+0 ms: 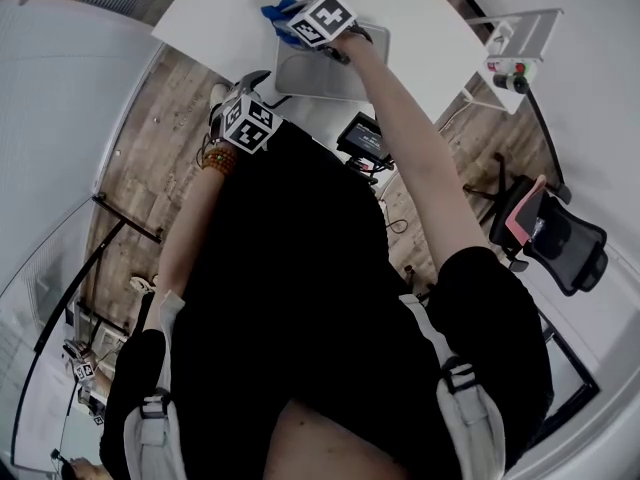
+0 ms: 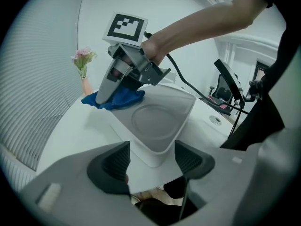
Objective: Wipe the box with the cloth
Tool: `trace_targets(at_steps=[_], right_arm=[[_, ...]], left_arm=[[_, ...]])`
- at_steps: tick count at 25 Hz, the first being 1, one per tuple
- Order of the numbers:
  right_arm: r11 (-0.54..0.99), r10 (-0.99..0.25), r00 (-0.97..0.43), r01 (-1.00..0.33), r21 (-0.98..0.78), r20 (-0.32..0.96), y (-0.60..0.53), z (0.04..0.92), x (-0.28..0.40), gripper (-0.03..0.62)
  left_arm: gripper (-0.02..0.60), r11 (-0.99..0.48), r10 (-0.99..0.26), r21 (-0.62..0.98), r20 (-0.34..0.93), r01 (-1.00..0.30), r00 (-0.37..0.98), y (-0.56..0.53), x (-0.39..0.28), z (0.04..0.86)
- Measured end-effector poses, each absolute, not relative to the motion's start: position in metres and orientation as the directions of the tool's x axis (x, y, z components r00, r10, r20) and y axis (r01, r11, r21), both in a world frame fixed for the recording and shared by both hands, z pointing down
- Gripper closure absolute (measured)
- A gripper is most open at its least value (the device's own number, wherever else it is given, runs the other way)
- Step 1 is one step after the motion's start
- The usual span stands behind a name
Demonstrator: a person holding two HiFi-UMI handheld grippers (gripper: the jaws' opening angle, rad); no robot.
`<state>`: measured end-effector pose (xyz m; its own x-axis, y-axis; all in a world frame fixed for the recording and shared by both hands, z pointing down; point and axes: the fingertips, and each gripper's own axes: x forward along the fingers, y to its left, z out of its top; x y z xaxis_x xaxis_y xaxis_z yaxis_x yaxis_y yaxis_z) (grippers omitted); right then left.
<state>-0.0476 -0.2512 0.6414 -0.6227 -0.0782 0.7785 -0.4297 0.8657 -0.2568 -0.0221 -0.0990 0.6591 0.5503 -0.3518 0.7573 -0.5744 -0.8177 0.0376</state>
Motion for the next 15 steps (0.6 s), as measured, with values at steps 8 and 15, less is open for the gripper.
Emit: trace_targets(at_steps=[8, 15], right_arm=[[0.890, 0.026, -0.685, -0.316, -0.328, 0.728, -0.215, 0.638, -0.054, 0.522], [0.923, 0.036, -0.675, -0.260, -0.284, 0.737, -0.200, 0.639, -0.060, 0.522]], left_arm=[[0.268, -0.781, -0.377, 0.057, 0.750, -0.621, 0.544, -0.100, -0.028, 0.661], [0.268, -0.757, -0.391, 0.073, 0.746, -0.650, 0.539, -0.101, -0.035, 0.662]])
